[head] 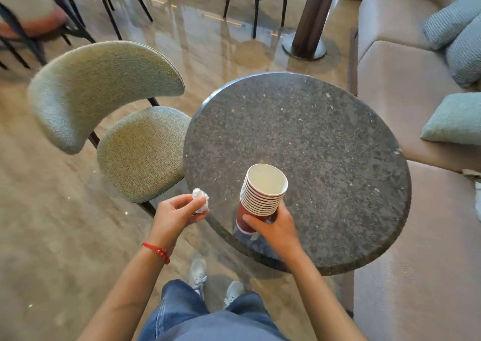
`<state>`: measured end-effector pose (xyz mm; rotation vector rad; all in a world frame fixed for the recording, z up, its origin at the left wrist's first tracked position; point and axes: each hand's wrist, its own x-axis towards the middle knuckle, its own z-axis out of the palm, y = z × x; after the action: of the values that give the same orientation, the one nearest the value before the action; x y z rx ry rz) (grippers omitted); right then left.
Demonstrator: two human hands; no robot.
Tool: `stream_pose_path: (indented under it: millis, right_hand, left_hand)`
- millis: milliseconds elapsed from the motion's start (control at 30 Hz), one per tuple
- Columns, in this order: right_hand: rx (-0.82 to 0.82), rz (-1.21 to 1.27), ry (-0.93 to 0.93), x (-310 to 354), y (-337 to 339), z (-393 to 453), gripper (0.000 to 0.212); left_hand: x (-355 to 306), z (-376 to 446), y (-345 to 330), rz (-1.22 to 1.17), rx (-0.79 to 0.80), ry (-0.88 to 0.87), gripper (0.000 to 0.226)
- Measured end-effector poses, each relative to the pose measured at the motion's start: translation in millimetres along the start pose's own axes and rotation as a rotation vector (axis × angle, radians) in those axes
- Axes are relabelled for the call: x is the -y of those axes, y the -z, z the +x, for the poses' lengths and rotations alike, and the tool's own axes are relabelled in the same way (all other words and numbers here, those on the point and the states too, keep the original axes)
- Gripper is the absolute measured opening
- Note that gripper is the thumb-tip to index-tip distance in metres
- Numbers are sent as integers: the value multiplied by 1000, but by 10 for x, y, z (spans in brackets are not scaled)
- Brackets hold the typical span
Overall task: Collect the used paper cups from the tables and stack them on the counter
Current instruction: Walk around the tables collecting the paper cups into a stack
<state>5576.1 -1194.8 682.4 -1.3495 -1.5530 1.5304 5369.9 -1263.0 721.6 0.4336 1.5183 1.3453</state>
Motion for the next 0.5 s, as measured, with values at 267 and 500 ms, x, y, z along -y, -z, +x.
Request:
stream_pose_path:
  millis: [267,500]
  right_hand:
    - [268,-29,93,329,-666,64,59]
    - [509,-72,158,586,-1712,-66,64]
  left_hand:
    - [-12,-352,693,-136,-269,-59,5]
    - [-40,-767,1643,-249,-498,-113,6]
